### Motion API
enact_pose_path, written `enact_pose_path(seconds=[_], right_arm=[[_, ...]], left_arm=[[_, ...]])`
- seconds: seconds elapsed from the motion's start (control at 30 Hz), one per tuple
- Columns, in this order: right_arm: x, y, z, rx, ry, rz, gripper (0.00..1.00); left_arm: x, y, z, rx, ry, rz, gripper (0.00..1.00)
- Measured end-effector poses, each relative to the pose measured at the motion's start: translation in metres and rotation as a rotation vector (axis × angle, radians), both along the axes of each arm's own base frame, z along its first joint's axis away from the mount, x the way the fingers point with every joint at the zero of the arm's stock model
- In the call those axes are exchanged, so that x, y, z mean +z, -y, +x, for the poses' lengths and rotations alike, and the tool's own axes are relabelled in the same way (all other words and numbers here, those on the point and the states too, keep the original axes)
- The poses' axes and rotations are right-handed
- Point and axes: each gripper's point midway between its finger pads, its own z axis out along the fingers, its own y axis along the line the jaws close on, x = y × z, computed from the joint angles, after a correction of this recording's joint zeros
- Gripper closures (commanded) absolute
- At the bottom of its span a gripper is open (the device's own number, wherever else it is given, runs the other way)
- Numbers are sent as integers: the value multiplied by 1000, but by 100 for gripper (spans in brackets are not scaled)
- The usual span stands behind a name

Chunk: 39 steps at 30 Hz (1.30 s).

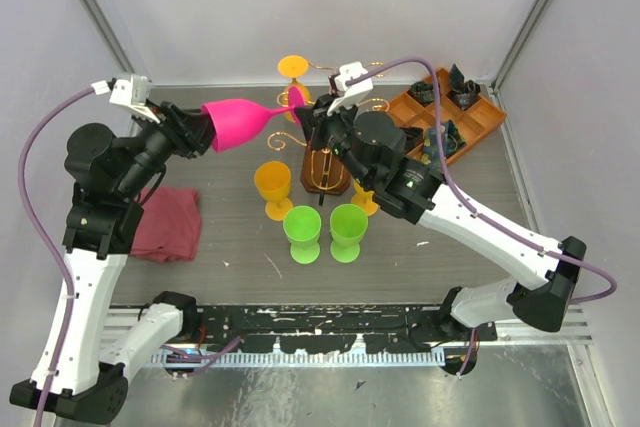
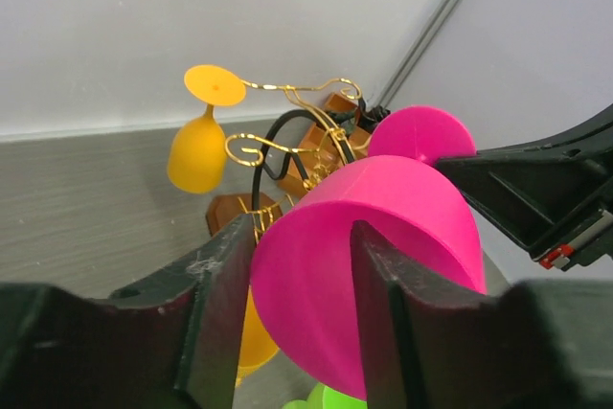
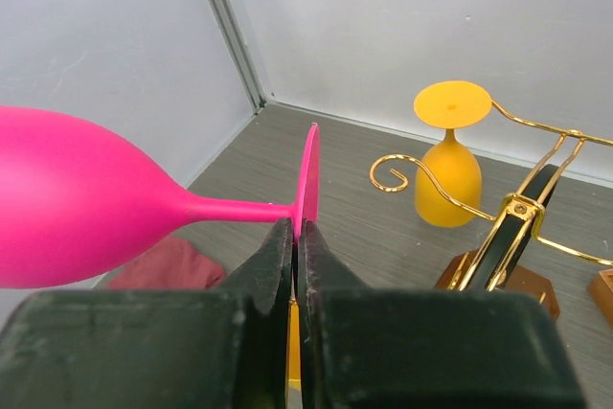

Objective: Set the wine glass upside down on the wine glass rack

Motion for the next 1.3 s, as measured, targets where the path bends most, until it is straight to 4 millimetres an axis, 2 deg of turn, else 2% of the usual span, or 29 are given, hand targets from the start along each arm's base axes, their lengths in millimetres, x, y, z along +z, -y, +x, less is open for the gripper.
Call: enact_pose_path(seconds=[0.1, 0.2, 0.47, 0.57, 0.63, 0.77, 0.87, 0.93, 1.07, 1.2, 1.3], right_arm=[[-6, 1, 1, -10, -4, -29, 99], [-12, 9, 6, -54, -12, -62, 99], [-25, 48, 26, -217, -37, -151, 99], [-24, 67, 28, -263, -34, -193, 99], [-15, 76, 29, -279, -22, -231, 99], [17, 80, 28, -277, 50, -291, 99], [27, 80, 26, -263, 106, -357, 99], [25, 78, 26, -253, 129, -410, 99], [12, 63, 20, -207, 175, -535, 99], [-3, 41, 7, -134, 239, -644, 99], [-6, 23, -4, -73, 293, -688, 99]], left_arm=[[-10, 0, 0, 0, -12, 15, 24], [-21, -4, -2, 18, -20, 39, 17], [-43, -19, -9, 77, -50, 139, 13], [-54, -25, -8, 97, -76, 188, 13], [-58, -25, -8, 94, -91, 213, 13], [-39, -12, -7, 15, -69, 221, 13], [-12, 3, -9, -72, -22, 202, 13], [4, 13, -11, -133, 8, 191, 13], [20, 29, -13, -232, 39, 168, 14], [26, 43, -15, -326, 47, 146, 14], [24, 49, -15, -371, 47, 142, 15]])
